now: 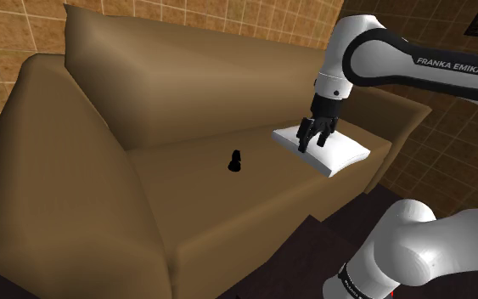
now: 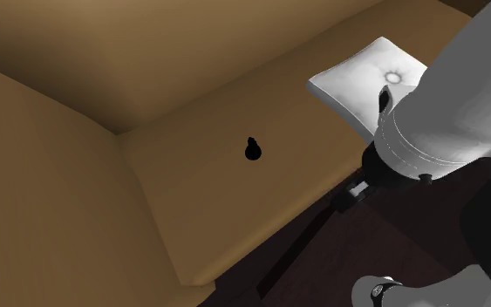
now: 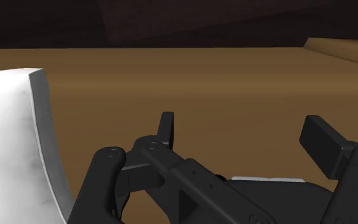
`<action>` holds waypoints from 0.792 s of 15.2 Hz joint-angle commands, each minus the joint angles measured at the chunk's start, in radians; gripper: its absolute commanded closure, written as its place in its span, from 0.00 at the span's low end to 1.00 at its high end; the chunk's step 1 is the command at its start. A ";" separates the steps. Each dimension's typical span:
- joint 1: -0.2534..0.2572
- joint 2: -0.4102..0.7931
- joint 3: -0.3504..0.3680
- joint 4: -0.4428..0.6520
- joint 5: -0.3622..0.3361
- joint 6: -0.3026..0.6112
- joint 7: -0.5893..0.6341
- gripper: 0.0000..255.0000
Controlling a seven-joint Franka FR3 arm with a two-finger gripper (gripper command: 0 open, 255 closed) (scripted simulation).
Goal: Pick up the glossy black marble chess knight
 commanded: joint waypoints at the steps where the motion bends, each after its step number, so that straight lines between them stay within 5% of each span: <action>1: 0.000 0.000 0.000 0.000 0.000 0.000 0.000 0.00; 12: 0.004 0.355 -0.012 0.053 -0.009 0.354 -0.004 0.00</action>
